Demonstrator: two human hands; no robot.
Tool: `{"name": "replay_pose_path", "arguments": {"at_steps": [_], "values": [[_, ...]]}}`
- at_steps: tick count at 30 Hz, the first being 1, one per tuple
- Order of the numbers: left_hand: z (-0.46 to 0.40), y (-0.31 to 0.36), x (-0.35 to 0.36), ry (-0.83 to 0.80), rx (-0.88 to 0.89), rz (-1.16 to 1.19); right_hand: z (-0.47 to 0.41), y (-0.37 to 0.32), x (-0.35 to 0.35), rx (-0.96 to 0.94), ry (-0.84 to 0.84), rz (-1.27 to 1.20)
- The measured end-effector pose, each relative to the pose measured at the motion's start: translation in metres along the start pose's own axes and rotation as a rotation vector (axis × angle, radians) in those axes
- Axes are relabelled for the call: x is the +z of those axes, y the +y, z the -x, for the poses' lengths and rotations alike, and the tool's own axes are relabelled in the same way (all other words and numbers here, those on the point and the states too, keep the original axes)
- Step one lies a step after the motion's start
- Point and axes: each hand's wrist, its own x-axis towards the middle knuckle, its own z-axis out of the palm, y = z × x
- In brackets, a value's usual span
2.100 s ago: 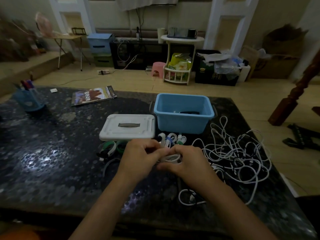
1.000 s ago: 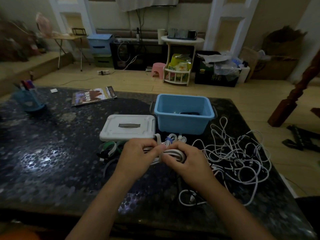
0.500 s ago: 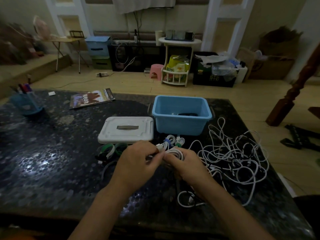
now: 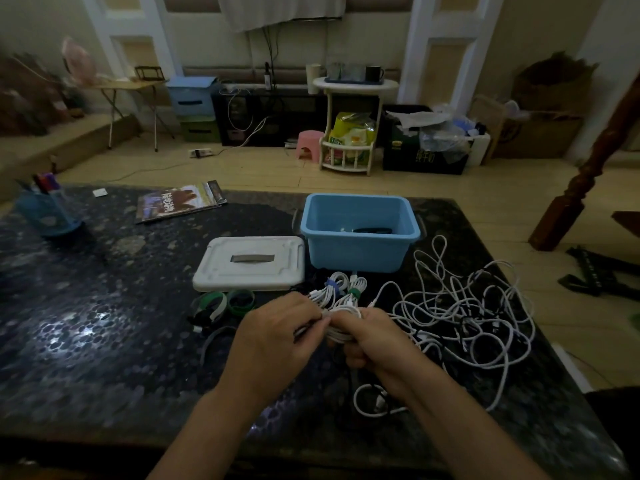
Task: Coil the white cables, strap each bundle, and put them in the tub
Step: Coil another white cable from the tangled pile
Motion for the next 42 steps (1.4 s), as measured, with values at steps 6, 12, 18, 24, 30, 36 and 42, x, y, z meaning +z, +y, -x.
{"name": "replay_pose_path", "arguments": {"at_steps": [6, 12, 18, 24, 30, 36, 42], "values": [[0.0, -0.001, -0.003, -0.059, 0.029, 0.118, -0.001, -0.001, -0.004, 0.096, -0.009, -0.076], [0.001, 0.001, -0.005, -0.118, 0.075, 0.108, -0.004, 0.002, -0.007, 0.244, -0.052, -0.202], [0.002, -0.001, -0.001, -0.218, 0.177, -0.18, -0.01, 0.001, -0.011, 0.348, -0.107, -0.364], [-0.002, 0.006, 0.0, -0.05, 0.231, -0.321, -0.005, -0.006, -0.008, 0.399, -0.192, -0.564], [-0.001, -0.005, 0.003, -0.035, 0.202, -0.367, -0.005, -0.009, -0.011, 0.399, -0.198, -0.576], [0.004, -0.01, 0.019, -0.084, 0.028, -0.296, 0.006, -0.017, -0.011, 0.28, -0.126, -0.434], [0.001, -0.01, 0.02, -0.021, -0.376, 0.163, 0.008, -0.016, -0.006, 0.032, -0.005, 0.134]]}}
